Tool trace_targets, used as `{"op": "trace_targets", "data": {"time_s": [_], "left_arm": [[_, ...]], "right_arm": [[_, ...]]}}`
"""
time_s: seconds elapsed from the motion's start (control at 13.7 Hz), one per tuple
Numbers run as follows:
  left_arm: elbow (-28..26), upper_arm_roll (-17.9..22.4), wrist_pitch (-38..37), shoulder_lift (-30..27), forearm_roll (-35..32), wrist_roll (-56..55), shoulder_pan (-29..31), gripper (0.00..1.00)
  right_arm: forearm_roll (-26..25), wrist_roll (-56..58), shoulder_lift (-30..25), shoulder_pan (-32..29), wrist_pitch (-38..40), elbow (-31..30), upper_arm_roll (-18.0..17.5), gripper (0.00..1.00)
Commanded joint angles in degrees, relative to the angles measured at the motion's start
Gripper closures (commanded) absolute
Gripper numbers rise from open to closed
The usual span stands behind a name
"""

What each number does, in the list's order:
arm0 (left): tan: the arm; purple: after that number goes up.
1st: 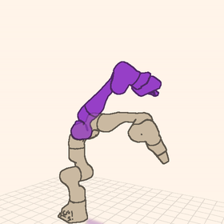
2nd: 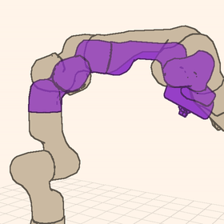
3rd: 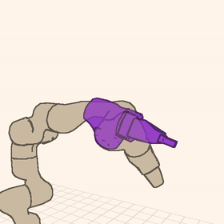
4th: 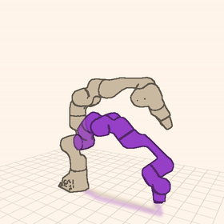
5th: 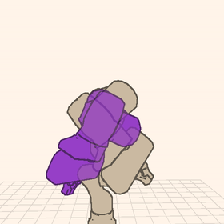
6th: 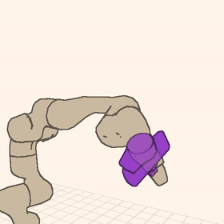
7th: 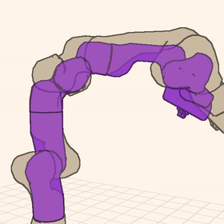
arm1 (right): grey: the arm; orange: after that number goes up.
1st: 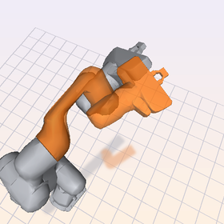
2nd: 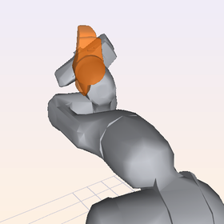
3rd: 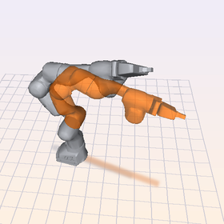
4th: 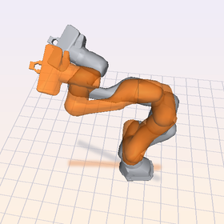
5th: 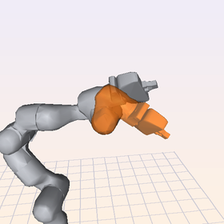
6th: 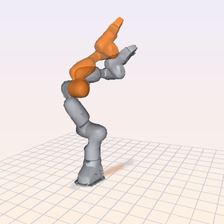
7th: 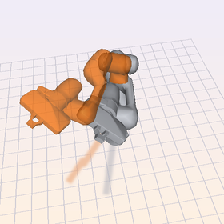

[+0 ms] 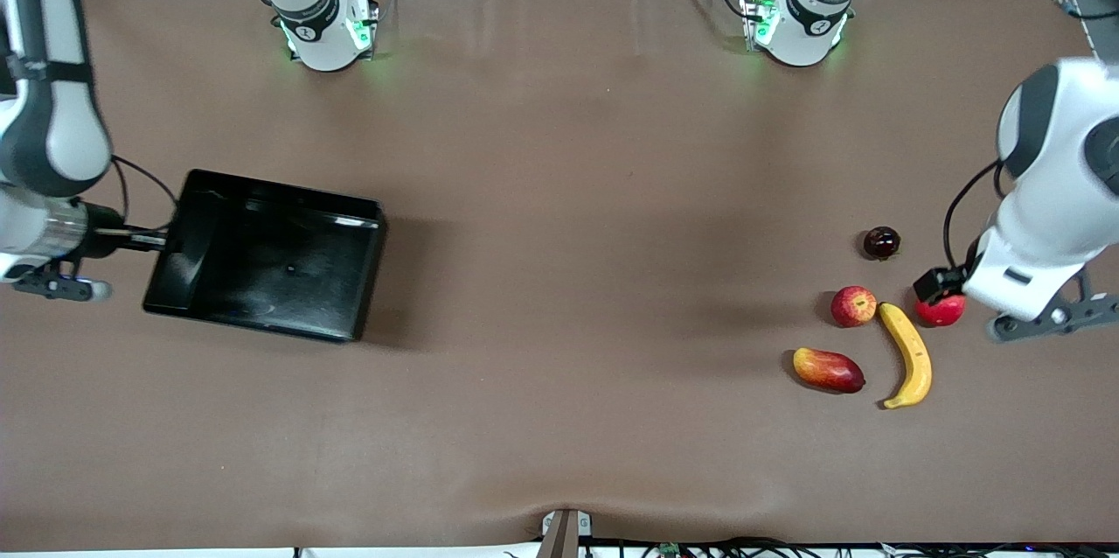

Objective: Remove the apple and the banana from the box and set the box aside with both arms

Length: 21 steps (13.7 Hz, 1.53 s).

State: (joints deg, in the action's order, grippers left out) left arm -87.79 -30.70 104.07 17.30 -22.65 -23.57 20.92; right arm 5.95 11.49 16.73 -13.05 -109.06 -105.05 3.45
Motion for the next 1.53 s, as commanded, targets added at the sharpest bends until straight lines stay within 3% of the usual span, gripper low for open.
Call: {"op": "trace_targets", "data": {"time_s": [0.0, 0.22, 0.58, 0.73, 0.87, 1.09, 1.24, 1.46], "left_arm": [[-0.7, -0.2, -5.2, -7.7, 6.4, 1.7, 0.8, 0.00], [-0.8, 0.1, -10.9, -13.3, 12.8, 2.9, 1.1, 0.00], [-1.1, 0.5, -14.4, -18.7, 17.1, 6.3, 1.8, 0.00], [-1.8, 3.5, -14.3, -19.8, 19.4, 6.8, -0.7, 0.00], [-2.7, 12.6, -14.4, -20.8, 20.3, 6.7, -10.1, 0.00], [-2.9, 19.2, -14.3, -20.6, 20.6, 6.9, -16.4, 0.00], [-2.9, 20.3, -14.2, -20.6, 20.6, 7.4, -17.1, 0.00], [-2.8, 20.7, -15.2, -20.3, 20.6, 13.1, -16.5, 0.00]], "right_arm": [[1.8, 9.8, 2.0, -7.0, -3.2, -1.3, -1.5, 1.00], [1.8, 14.6, 3.5, -10.3, -12.3, -6.5, -1.5, 1.00], [1.8, 15.3, 5.2, -11.3, -14.6, -8.6, -1.6, 1.00], [1.8, 15.1, 5.3, -10.6, -13.6, -7.5, -1.6, 0.00], [1.8, 15.2, 5.3, -10.4, -11.2, -4.3, -2.1, 0.00], [1.4, 17.3, 5.7, -6.6, -3.9, 8.0, -3.8, 0.00], [0.9, 17.1, 7.5, -4.0, 0.8, 16.8, -3.8, 0.00], [-0.6, 16.6, 7.6, 1.0, 1.3, 22.6, -3.6, 0.00]]}}
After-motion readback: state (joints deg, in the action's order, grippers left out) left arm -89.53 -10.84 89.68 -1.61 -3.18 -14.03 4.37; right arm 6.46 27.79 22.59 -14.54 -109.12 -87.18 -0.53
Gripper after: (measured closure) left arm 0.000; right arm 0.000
